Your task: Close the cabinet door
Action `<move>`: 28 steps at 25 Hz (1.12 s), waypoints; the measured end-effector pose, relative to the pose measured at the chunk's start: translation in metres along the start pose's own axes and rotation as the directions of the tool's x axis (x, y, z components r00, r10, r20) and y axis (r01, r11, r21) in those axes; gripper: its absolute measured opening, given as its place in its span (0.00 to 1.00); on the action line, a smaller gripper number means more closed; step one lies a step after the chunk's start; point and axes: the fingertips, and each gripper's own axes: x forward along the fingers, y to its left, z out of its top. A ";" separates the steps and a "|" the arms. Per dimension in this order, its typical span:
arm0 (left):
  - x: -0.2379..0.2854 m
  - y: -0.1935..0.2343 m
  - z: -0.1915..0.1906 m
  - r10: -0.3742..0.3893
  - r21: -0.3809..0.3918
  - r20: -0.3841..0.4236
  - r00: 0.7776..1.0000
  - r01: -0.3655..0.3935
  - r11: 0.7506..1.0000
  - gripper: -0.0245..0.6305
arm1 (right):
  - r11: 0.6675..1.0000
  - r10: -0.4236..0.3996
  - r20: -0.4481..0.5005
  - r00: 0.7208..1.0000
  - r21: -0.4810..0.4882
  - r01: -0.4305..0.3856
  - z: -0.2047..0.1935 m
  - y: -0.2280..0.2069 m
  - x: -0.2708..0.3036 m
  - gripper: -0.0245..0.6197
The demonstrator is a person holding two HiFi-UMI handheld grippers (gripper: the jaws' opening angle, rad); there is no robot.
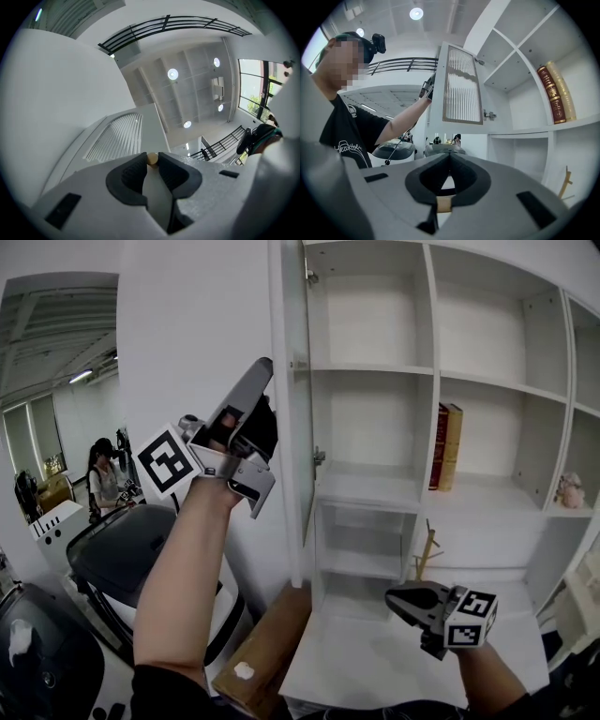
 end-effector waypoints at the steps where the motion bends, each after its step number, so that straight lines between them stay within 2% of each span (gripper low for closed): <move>1: 0.000 -0.001 -0.001 0.007 0.010 0.000 1.000 -0.007 1.000 0.16 | 1.000 -0.011 0.000 1.000 0.006 0.011 -0.002 0.002 -0.002 0.04; 10: 0.023 -0.008 -0.023 0.039 0.074 -0.030 0.999 -0.036 0.997 0.16 | 0.994 -0.099 0.013 0.995 0.038 0.098 -0.006 0.025 -0.029 0.04; 17: 0.037 -0.009 -0.042 0.077 0.088 -0.067 0.995 -0.071 0.994 0.15 | 0.988 -0.147 0.002 0.989 0.055 0.146 -0.013 0.038 -0.042 0.05; 24: 0.050 -0.007 -0.060 0.157 0.159 -0.098 0.983 -0.140 0.977 0.15 | 0.984 -0.177 0.036 0.984 0.040 0.175 -0.004 0.032 -0.062 0.04; 28: 0.062 -0.007 -0.073 0.176 0.209 -0.103 0.979 -0.152 0.966 0.15 | 0.982 -0.189 0.031 0.982 0.027 0.188 0.000 0.022 -0.078 0.04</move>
